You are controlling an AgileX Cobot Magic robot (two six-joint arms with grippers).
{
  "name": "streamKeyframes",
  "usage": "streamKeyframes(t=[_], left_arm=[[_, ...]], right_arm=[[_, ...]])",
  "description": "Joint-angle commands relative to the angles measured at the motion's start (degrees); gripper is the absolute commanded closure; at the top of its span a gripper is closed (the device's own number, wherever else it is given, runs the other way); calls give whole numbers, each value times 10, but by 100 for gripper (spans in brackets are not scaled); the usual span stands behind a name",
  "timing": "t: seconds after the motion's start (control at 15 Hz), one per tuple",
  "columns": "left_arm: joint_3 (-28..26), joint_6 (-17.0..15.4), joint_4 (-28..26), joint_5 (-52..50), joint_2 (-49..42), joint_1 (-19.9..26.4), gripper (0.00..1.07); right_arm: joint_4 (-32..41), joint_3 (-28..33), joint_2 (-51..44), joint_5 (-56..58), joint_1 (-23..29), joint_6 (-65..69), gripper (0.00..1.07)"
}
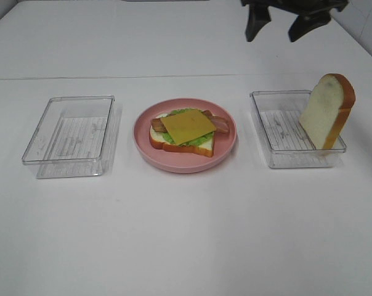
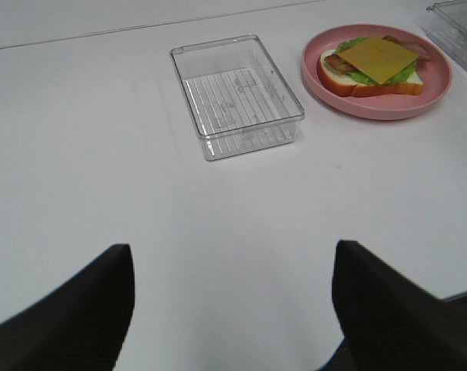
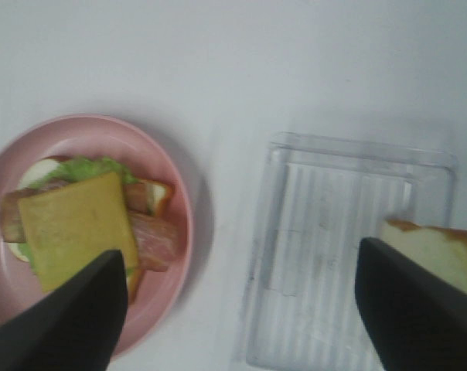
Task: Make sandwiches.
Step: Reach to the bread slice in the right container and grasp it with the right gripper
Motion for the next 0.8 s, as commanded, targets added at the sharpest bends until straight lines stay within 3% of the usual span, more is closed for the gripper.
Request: streamKeyframes(t=[0.07,0.53,0.8], left_arm=[[1,2,1,-6,-5,-3,37],[1,2,1,-6,-5,-3,37],[1,2,1,-6,-5,-3,37]], right_arm=[[-34,-2,-19,52,-39,3,31],[-41,-2,-13,140,-121,-2,31],[-2,-1,25,155,-121,-38,31]])
